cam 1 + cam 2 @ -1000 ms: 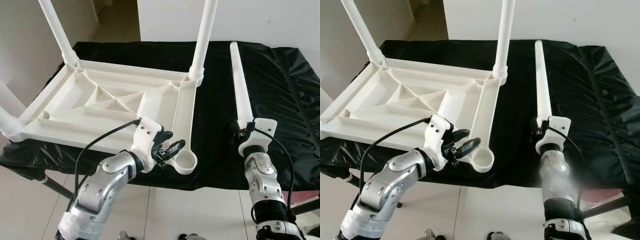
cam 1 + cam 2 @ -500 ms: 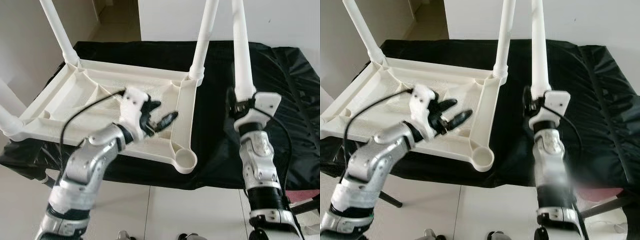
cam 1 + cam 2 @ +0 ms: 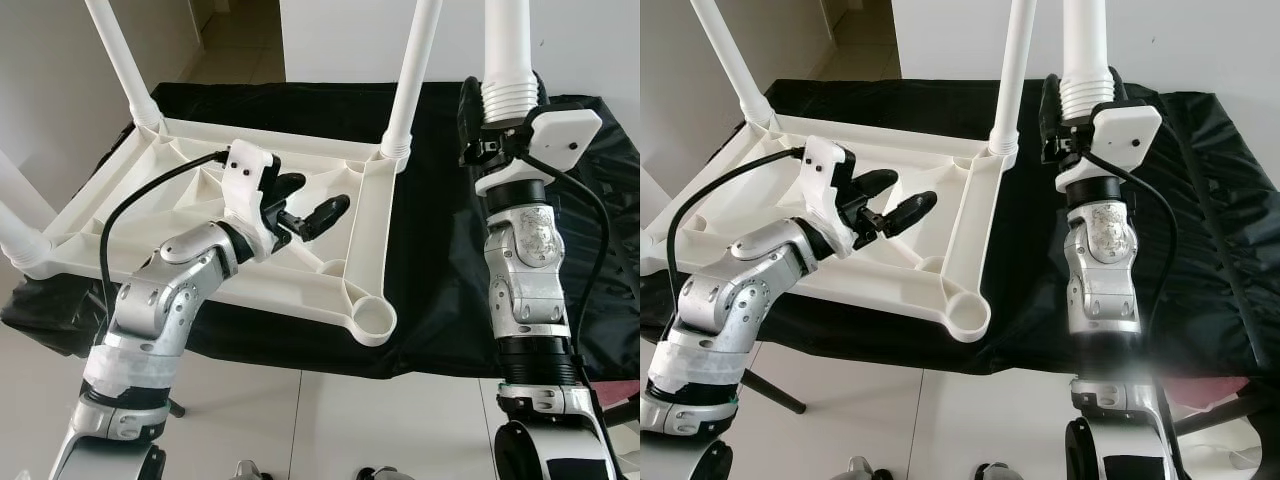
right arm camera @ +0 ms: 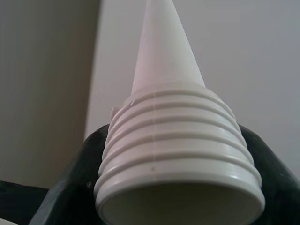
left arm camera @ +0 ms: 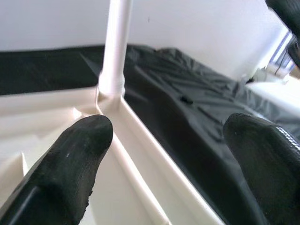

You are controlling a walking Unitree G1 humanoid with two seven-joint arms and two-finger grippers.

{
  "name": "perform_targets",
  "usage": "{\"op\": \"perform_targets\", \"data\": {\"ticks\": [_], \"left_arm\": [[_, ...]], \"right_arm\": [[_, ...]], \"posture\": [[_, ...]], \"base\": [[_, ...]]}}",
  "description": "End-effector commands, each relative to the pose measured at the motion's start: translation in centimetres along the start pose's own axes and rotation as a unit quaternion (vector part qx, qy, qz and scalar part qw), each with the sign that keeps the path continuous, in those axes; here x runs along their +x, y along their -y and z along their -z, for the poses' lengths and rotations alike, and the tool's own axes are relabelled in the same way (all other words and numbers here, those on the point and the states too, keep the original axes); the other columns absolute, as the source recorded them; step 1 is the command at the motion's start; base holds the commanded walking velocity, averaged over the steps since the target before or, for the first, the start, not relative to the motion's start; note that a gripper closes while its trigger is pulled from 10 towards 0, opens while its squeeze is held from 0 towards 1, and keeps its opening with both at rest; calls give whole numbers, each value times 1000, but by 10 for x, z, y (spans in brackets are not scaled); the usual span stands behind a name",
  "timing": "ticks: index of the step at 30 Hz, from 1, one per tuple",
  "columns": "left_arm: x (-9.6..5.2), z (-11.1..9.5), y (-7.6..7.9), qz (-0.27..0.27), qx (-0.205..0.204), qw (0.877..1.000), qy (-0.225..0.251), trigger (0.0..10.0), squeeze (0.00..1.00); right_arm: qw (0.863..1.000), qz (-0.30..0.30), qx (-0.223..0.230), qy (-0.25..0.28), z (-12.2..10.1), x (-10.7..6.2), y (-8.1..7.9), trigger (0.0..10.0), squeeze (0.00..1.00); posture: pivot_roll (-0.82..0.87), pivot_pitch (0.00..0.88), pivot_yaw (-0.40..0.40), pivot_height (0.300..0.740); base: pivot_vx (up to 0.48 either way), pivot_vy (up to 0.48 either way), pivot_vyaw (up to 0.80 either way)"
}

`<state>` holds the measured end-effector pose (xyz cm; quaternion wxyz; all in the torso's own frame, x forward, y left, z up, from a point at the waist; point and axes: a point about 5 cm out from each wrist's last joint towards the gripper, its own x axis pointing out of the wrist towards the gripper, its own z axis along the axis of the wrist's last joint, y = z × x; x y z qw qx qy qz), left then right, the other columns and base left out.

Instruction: Building children table

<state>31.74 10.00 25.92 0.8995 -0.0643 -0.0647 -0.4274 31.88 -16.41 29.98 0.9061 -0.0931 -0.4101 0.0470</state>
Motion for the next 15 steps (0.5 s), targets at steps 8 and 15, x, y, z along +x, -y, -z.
{"op": "perform_targets", "data": {"ticks": [8, 15], "left_arm": [[-4, -15, 2, 127, -65, 989, 24, 10000, 0], [-4, -25, -5, 160, -131, 978, 36, 10000, 1000]], "right_arm": [[998, -61, 0, 28, -11, -9, -22, 10000, 0], [995, -104, 8, -6, -1, -32, -35, 10000, 0]], "posture": [[-19, 70, 50, 740], [-25, 73, 54, 740]], "base": [[0, 0, 0], [0, 0, 0]]}}
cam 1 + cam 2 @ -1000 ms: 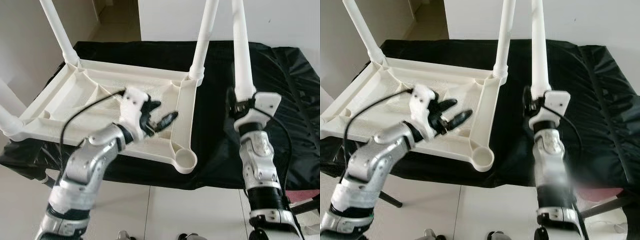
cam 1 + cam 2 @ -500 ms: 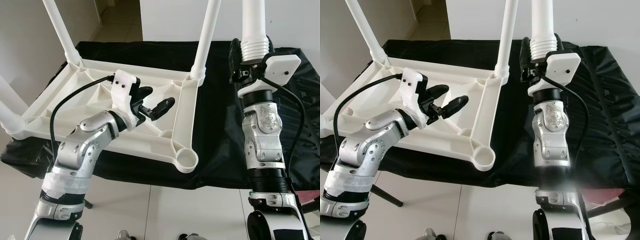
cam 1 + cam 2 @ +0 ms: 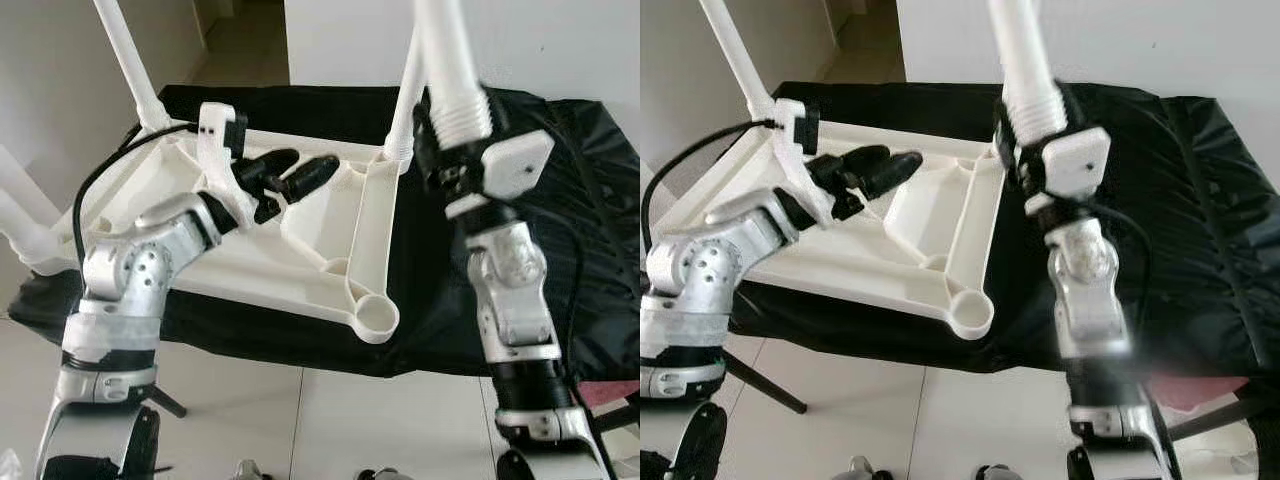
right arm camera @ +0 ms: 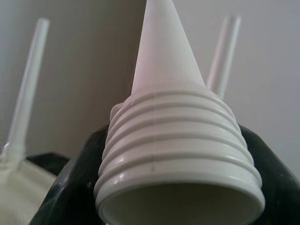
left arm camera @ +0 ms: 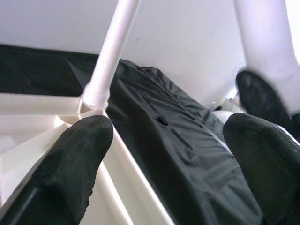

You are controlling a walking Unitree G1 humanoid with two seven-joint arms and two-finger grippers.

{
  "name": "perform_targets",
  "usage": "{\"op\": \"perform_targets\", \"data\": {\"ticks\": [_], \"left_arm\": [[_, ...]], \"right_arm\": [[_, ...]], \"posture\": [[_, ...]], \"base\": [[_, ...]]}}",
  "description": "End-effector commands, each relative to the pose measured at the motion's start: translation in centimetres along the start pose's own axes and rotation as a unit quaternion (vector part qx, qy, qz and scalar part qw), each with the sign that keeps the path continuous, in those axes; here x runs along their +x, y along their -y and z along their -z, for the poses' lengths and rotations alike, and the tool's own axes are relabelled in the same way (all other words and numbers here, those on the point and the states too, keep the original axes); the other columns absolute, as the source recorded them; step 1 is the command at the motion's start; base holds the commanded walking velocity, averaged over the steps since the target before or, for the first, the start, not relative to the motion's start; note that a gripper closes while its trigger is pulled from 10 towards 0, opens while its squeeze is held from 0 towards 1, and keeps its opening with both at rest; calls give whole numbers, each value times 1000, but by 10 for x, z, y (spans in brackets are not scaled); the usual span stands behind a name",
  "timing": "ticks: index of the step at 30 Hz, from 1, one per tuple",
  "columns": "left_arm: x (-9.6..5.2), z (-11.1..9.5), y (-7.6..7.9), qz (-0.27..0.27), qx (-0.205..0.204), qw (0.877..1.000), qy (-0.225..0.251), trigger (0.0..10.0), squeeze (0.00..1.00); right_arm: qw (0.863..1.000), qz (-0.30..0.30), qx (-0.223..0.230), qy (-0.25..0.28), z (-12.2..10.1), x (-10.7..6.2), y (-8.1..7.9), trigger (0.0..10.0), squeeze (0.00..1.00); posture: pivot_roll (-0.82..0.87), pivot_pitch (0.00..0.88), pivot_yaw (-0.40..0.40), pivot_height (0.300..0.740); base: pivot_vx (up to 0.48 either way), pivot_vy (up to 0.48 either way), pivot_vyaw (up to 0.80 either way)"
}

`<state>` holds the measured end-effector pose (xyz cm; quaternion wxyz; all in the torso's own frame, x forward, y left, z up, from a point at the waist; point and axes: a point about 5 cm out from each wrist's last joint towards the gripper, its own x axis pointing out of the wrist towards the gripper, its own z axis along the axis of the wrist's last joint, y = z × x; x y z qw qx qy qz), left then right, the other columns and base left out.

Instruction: Building children table

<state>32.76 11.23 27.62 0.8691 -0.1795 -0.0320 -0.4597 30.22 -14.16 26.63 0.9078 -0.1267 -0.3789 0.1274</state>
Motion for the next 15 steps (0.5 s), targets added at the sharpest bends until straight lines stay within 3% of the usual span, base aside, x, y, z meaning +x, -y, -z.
{"op": "perform_targets", "data": {"ticks": [1, 2, 3, 4, 5, 11, 15], "left_arm": [[-2, -7, 11, 135, -25, 991, 2, 10000, 1000], [-2, -7, 11, 135, -25, 991, 2, 10000, 1000], [2, -10, 9, 132, -46, 990, 2, 10000, 906], [2, -10, 9, 132, -46, 990, 2, 10000, 906], [5, -12, 8, 139, -62, 988, 3, 10000, 0], [9, -10, 9, 142, -67, 988, -4, 10000, 0], [14, -10, 11, 155, -104, 982, -4, 10000, 0]], "right_arm": [[1000, -22, 1, 13, -5, -2, -8, 10000, 0], [1000, -22, 1, 13, -5, -2, -8, 10000, 0], [999, -37, 6, 1, -2, -10, -15, 10000, 0], [999, -37, 6, 1, -2, -10, -15, 10000, 0], [999, -51, 8, -5, 1, -14, -22, 10000, 0], [998, -67, 16, -14, 2, -21, -33, 10000, 0], [996, -85, 25, -25, 4, -29, -47, 10000, 0]], "posture": [[-25, 73, 54, 740], [-25, 73, 54, 740], [-26, 75, 55, 740], [-26, 75, 55, 740], [-30, 78, 57, 740], [-39, 82, 65, 740], [-44, 87, 69, 740]], "base": [[0, 0, 0], [0, 0, 0], [0, 0, 0], [0, 0, 0], [0, 0, 0], [0, 0, 0], [0, 0, 0]]}}
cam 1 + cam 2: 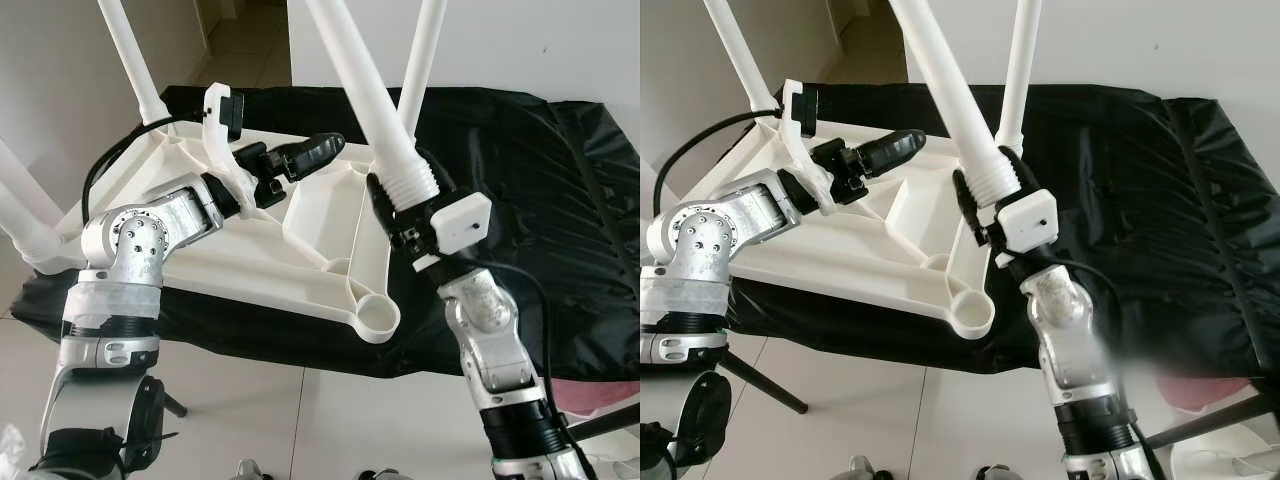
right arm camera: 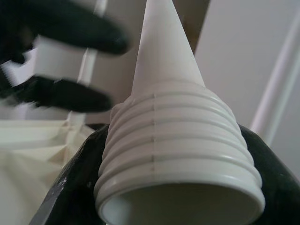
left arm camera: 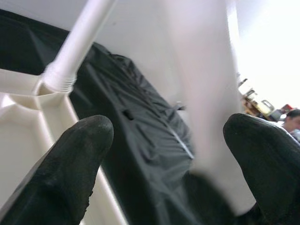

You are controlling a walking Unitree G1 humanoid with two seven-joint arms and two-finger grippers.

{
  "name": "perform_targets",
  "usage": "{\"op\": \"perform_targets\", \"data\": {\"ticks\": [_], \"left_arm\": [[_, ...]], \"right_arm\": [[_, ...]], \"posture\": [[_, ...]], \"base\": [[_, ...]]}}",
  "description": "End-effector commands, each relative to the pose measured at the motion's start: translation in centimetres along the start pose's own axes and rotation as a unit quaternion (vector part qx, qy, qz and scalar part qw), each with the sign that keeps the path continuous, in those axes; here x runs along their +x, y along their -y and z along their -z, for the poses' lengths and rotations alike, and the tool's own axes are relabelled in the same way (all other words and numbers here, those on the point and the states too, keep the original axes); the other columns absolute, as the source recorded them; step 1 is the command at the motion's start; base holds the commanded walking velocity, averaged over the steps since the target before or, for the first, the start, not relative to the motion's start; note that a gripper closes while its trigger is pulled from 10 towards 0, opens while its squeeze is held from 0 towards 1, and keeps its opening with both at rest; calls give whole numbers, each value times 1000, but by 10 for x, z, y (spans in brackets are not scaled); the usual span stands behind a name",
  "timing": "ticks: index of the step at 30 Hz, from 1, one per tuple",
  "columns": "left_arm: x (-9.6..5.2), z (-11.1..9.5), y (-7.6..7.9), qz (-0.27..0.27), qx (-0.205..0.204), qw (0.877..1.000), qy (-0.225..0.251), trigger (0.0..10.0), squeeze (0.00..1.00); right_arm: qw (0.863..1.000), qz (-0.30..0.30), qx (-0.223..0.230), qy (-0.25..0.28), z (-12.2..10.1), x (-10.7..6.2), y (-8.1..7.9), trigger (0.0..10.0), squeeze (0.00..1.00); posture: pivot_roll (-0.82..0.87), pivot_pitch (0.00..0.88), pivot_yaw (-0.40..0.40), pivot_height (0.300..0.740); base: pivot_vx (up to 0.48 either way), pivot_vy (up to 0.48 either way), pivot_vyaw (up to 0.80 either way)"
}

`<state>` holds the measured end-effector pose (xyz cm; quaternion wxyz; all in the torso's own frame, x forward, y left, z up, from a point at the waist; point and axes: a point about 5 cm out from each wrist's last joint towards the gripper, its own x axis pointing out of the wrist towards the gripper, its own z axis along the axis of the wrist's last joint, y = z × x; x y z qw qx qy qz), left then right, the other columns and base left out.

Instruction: Building children table

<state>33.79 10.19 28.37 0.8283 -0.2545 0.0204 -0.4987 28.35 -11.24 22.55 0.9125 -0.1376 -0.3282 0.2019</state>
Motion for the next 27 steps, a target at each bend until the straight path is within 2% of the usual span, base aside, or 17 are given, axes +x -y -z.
{"op": "perform_targets", "data": {"ticks": [1, 4, 9, 13, 18, 22, 25, 26, 27], "left_arm": [[1, -4, 12, 116, -11, 993, 3, 10000, 0], [4, -7, 11, 114, -29, 993, 5, 10000, 0], [5, -11, 10, 116, -46, 992, 7, 10000, 0], [6, -20, 9, 119, -65, 991, 18, 10000, 0], [6, -32, -1, 103, -82, 991, 37, 10000, 0], [6, -36, -7, 87, -81, 992, 46, 10000, 0], [6, -38, -11, 79, -99, 990, 60, 10000, 0], [6, -39, -14, 71, -101, 990, 67, 2549, 0], [7, -40, -15, 66, -102, 990, 71, 2549, 0]], "right_arm": [[1000, -17, -1, 12, -6, -2, -9, 10000, 0], [999, -32, -2, 6, -4, -7, -18, 10000, 0], [999, -37, 1, 0, -3, -11, -22, 10000, 0], [999, -50, -1, -12, 0, -21, -29, 10000, 0], [997, -70, -18, -30, 4, -38, -36, 10000, 0], [996, -74, -20, -37, 6, -43, -37, 10000, 0], [996, -74, -23, -39, 6, -44, -36, 10000, 0], [996, -72, -23, -40, 7, -44, -36, 10000, 0], [996, -71, -23, -41, 7, -44, -35, 10000, 0]], "posture": [[-44, 87, 70, 740], [-46, 86, 73, 740], [-46, 87, 74, 740], [-47, 90, 76, 740], [-51, 94, 80, 740], [-57, 95, 83, 740], [-57, 95, 84, 740], [-56, 94, 85, 740], [-56, 94, 85, 740]], "base": [[0, 0, 0], [0, 0, 0], [0, 0, 0], [0, 0, 0], [0, 0, 0], [0, 0, 0], [0, 0, 0], [0, 0, 0], [0, 0, 0]]}}
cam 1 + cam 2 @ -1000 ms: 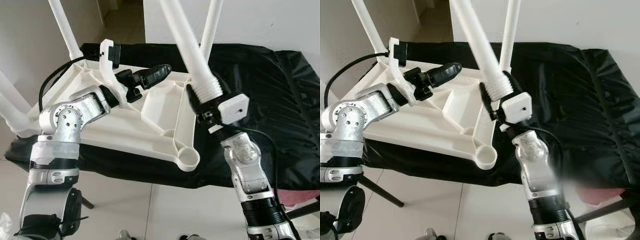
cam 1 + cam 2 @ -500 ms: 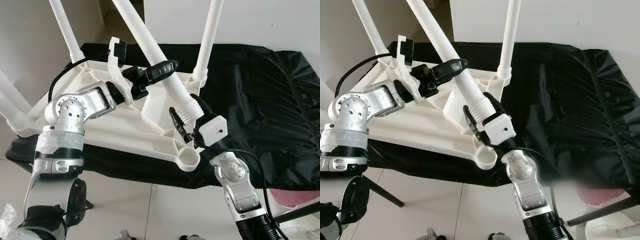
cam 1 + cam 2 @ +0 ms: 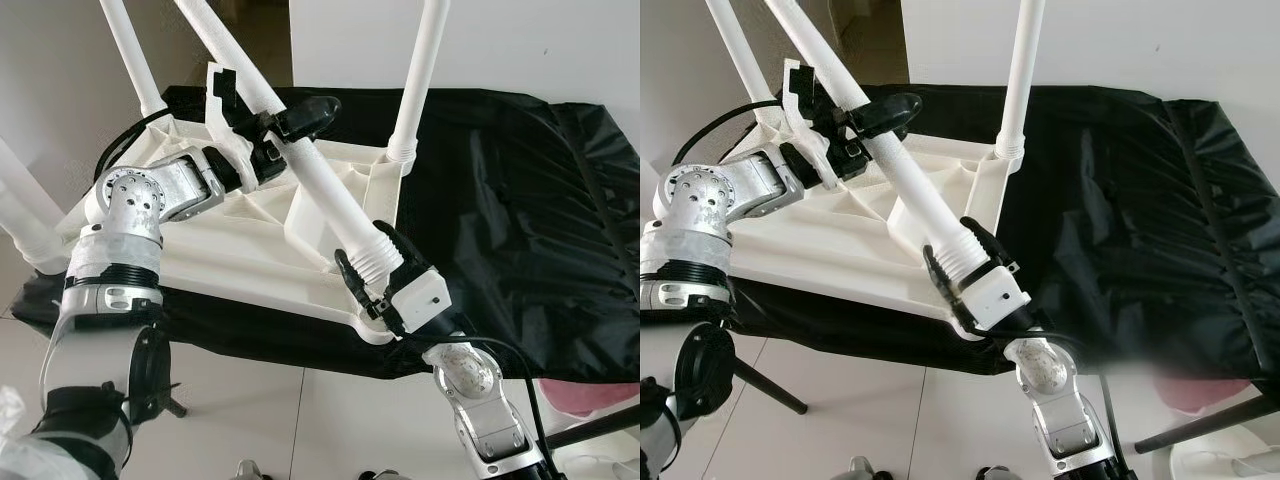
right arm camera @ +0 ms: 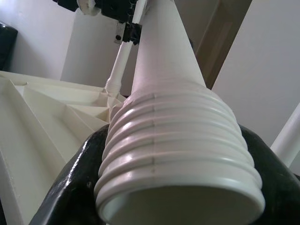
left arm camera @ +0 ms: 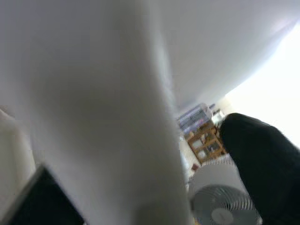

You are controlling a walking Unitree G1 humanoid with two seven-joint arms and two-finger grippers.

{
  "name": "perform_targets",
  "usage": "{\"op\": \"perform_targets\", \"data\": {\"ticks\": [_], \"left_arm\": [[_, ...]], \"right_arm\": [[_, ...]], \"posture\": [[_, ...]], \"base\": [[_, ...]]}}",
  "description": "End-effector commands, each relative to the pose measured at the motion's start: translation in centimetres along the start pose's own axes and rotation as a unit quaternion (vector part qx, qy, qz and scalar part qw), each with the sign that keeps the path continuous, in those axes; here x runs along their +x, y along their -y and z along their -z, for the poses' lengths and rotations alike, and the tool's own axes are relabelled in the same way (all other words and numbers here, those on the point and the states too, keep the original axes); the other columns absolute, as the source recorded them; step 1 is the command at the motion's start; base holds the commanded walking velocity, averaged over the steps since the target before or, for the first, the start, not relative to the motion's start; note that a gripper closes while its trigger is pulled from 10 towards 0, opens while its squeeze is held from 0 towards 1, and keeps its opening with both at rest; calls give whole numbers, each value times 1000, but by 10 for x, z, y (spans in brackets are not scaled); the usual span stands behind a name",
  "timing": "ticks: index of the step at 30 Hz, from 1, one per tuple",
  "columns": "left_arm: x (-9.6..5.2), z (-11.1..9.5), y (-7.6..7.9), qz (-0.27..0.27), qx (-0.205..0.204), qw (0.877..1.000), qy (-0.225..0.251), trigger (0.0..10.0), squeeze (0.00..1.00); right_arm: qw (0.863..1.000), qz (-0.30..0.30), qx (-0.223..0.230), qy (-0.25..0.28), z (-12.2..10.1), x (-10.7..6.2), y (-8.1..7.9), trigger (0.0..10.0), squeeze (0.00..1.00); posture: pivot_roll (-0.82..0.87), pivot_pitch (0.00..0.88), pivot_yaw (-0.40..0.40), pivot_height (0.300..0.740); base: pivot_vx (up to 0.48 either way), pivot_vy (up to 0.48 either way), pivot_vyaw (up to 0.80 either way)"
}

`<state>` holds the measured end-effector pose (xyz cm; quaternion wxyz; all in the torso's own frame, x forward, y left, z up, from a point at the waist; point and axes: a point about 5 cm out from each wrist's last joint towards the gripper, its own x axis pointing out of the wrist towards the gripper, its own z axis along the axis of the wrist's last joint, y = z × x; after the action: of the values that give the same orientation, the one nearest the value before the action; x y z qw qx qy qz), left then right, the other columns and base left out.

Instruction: Building children table

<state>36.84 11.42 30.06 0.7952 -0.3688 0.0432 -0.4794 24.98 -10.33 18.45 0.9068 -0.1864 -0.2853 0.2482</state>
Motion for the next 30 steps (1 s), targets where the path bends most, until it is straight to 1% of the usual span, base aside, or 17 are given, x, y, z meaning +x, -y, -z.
{"op": "perform_targets", "data": {"ticks": [1, 2, 3, 11, 12, 13, 17, 18, 19, 21, 23, 24, 26, 28, 29, 30], "left_arm": [[-1, -10, 8, 69, 9, 997, 24, 2549, 0], [-1, -10, 8, 69, 9, 997, 24, 2549, 0], [-2, -12, 7, 70, 2, 997, 29, 0, 0], [-4, -17, 5, 65, 0, 997, 35, 0, 0], [-4, -18, 4, 63, 0, 997, 37, 0, 0], [-4, -18, 3, 59, 4, 998, 38, 0, 0], [-5, -19, 2, 55, 5, 998, 39, 0, 0], [-5, -19, 1, 49, 7, 998, 37, 9765, 0], [-5, -20, 0, 43, 9, 998, 38, 10000, 0], [-5, -22, 1, 42, 15, 998, 39, 10000, 0], [-4, -25, 2, 34, 35, 998, 40, 10000, 0], [-3, -27, 4, 26, 62, 997, 40, 10000, 0], [-3, -29, 6, 20, 80, 996, 41, 10000, 0], [-2, -29, 7, 19, 83, 996, 41, 10000, 0], [-2, -28, 8, 22, 92, 995, 38, 10000, 0], [-2, -28, 9, 16, 111, 993, 36, 10000, 0]], "right_arm": [[1000, -5, -2, -1, 0, -2, -2, 10000, 0], [1000, -5, -2, -1, 0, -2, -2, 10000, 0], [1000, -3, -1, -2, 0, -2, -2, 10000, 0], [1000, 4, 5, -5, 2, -2, -1, 10000, 0], [1000, 7, 9, -6, 3, -2, -1, 10000, 690], [1000, 9, 17, -7, 4, -2, 0, 10000, 1000], [1000, 11, 22, -8, 4, -2, 0, 10000, 1000], [999, 17, 26, -11, 5, -3, 2, 10000, 1000], [999, 21, 28, -13, 6, -3, 3, 10000, 1000], [999, 29, 30, -18, 7, -3, 5, 10000, 1000], [998, 38, 33, -26, 9, -3, 8, 10000, 1000], [998, 41, 43, -34, 11, -2, 9, 10000, 0], [997, 46, 51, -40, 12, 0, 9, 10000, 0], [997, 47, 52, -41, 12, 0, 10, 10000, 0], [996, 49, 60, -42, 12, 1, 10, 10000, 0], [995, 53, 70, -45, 13, 2, 11, 10000, 0]], "posture": [[-56, 94, 85, 740], [-56, 94, 85, 740], [-52, 96, 84, 740], [-47, 96, 82, 740], [-45, 95, 81, 740], [-45, 95, 81, 740], [-45, 95, 81, 740], [-46, 93, 80, 740], [-45, 94, 80, 740], [-45, 96, 81, 740], [-43, 96, 78, 740], [-40, 95, 77, 740], [-40, 95, 77, 740], [-40, 95, 77, 740], [-35, 94, 73, 740], [-32, 94, 69, 740]], "base": [[0, 0, 0], [0, 0, 0], [0, 0, 0], [0, 0, 0], [0, 0, 0], [0, 0, 0], [0, 0, 0], [0, 0, 0], [0, 0, 0], [0, 0, 0], [0, 0, 0], [0, 0, 0], [0, 0, 0], [0, 0, 0], [0, 0, 0], [0, 0, 0]]}}
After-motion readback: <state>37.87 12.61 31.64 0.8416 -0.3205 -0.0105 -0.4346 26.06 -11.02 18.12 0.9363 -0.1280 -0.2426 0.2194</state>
